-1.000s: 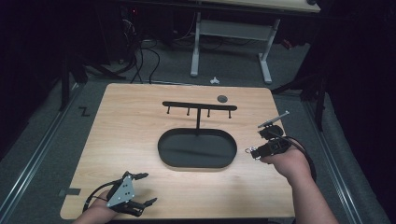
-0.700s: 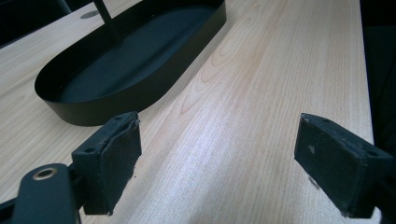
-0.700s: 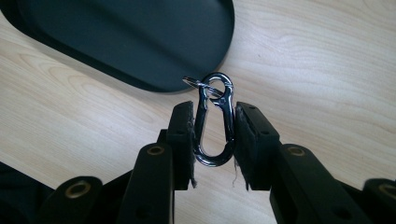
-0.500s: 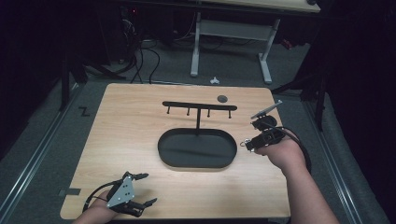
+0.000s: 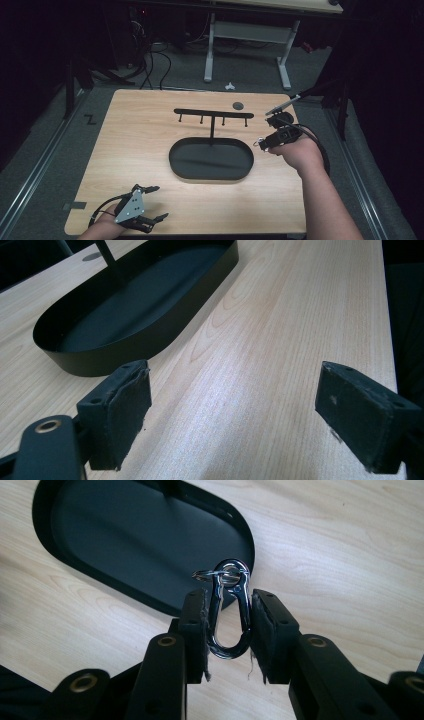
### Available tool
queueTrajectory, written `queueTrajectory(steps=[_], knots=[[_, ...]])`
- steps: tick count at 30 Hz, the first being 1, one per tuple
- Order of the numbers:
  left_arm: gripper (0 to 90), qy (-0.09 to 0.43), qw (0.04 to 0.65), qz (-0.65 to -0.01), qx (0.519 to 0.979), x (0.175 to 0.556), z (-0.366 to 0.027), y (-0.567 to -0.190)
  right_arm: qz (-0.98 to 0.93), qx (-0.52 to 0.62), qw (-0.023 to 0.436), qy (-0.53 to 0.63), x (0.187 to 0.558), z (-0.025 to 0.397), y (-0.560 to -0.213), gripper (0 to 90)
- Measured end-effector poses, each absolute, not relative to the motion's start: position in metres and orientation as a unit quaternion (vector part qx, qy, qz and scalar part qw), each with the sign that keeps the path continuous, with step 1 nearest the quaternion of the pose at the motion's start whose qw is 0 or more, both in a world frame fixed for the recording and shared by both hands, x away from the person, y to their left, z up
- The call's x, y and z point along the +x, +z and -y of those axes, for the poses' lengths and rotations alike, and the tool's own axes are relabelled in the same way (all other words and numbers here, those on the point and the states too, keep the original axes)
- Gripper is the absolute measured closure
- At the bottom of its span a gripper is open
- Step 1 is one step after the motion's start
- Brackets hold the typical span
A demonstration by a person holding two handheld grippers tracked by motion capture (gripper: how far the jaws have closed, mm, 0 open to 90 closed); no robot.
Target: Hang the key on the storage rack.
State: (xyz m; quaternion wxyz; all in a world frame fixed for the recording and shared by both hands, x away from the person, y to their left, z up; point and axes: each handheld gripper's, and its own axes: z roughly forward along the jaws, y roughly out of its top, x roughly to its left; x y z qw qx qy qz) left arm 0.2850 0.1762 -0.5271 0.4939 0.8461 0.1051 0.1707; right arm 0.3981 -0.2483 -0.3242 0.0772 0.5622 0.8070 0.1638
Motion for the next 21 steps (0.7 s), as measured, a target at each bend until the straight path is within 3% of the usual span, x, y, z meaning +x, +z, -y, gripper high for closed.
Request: queueTrajectory(steps=[21], knots=[[15.3,0.17,0.495,-0.105,0.846,0.285,-0.177,-0.527,-0.813,0.549,0.094,0.168,0.42,0.224,-0.301,68.9]])
